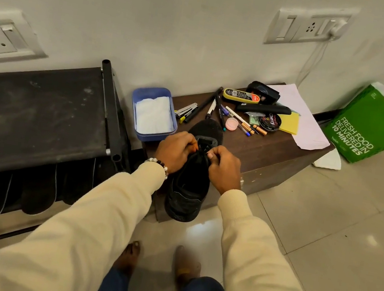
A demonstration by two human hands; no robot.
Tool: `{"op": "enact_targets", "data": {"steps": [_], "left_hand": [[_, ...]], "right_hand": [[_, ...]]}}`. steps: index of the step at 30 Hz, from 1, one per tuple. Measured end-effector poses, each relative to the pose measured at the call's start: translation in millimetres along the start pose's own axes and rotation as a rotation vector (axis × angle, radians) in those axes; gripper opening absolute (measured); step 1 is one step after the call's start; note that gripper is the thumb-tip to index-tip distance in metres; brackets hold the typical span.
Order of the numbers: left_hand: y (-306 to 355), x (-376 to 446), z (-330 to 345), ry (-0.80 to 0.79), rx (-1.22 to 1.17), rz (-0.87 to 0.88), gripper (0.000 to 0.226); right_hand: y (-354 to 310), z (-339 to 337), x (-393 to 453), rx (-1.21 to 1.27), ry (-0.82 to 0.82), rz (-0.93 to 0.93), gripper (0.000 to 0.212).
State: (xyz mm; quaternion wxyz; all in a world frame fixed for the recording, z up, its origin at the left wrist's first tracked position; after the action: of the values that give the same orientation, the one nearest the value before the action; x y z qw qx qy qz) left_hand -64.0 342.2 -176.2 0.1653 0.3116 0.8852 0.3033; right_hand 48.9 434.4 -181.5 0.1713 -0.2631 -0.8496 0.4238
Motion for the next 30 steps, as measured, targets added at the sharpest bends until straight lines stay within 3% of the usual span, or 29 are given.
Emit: {"op": "enact_targets", "data": {"steps": [6,12,22,30], "left_hand": [[-14,5,3,-0.030,-0.059,-0.142,0.012],[-13,0,-7,-0.152,-0.198,-0.052,0.020],[-8,1,-1,0.058,-0.080,-0.151,0.011],[-11,2,1,0.043,-0.079,-0.263,0.014]], "right_hand": [[10,0,-8,0.109,0.061,0.039,0.013],[14,-4,-13,0.265,0.040,0.027,0.014],[6,-8,4,0.120,0.142,0.098,0.009],[9,-10,4,0.139,0.102,0.100,0.010]]}}
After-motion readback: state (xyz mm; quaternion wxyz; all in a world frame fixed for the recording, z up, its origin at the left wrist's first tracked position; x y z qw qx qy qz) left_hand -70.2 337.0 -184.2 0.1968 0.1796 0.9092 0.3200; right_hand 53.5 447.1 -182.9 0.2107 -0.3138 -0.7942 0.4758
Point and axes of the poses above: each hand's wrist, its own x-axis towards the middle knuckle, its own z-axis out of the palm, y = z × x, the point moved 5 cm from there along x, towards the middle knuckle, and after that the axes turned 14 degrees about -z, right-handed, at the moved point
